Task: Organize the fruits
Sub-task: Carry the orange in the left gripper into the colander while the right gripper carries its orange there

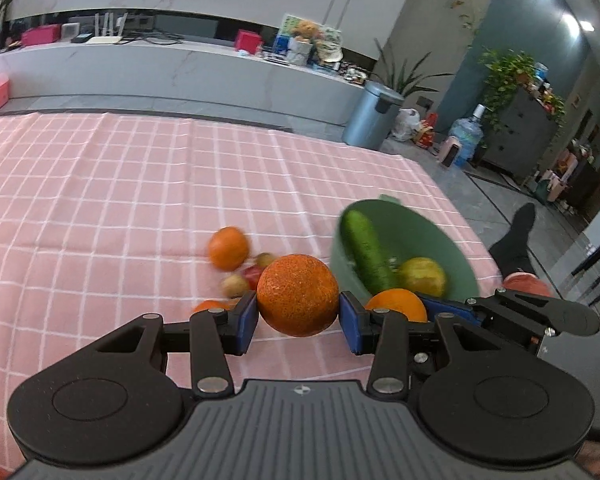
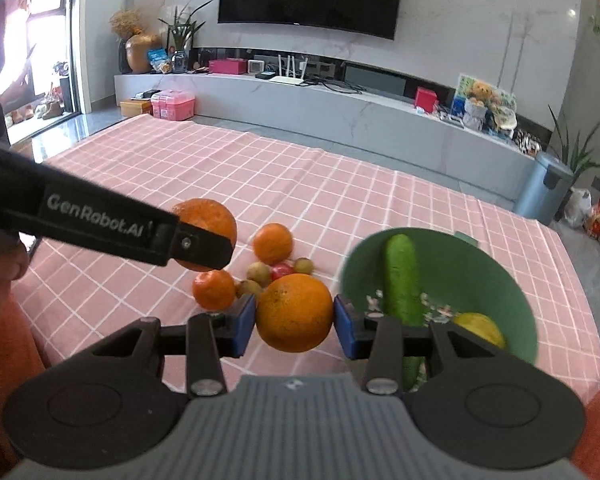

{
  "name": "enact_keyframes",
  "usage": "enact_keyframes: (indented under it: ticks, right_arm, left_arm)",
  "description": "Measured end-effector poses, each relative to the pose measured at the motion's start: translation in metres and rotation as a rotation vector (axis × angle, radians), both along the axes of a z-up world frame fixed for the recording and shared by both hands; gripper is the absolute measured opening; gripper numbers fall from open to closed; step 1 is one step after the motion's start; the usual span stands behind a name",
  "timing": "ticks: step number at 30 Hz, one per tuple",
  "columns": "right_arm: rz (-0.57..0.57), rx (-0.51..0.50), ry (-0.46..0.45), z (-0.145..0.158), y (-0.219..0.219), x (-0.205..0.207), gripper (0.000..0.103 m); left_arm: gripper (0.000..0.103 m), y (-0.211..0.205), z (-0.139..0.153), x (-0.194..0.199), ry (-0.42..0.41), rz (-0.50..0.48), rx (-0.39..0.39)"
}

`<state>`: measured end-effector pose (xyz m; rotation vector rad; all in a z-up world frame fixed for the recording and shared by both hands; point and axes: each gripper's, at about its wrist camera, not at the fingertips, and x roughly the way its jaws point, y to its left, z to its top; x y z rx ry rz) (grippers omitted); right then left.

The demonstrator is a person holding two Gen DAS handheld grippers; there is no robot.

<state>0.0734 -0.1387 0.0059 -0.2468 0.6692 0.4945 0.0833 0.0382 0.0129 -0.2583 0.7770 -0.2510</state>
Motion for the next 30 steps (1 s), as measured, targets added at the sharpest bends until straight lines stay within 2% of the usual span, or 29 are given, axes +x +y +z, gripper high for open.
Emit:
enact_keyframes:
  ticks: [8, 12, 19, 30]
  right_arm:
    - [-0.067, -0.028, 0.001, 0.018, -0.046, 0.013, 0.039]
    - [-0.088, -0.05, 0.039, 0.018, -0.064, 0.026, 0.039]
    - [-0.122, -0.076, 0.14, 0.006, -0.089, 0.054, 0.039]
    - [-0.09, -0.096, 0.24, -0.021, -0.086, 0.08, 0.039]
  left_arm:
    - [0.049, -0.045, 0.01, 0.02, 0.012, -0.087, 0.006]
    - [0.049, -0.066, 0.006, 0.036, 0.042, -0.133, 0.023]
    - [0.049, -0.092, -0.01, 0.059, 0.131, -0.209, 0.027]
    - [0.049, -0.108, -0.036, 0.082, 0.202, -0.261, 0.084]
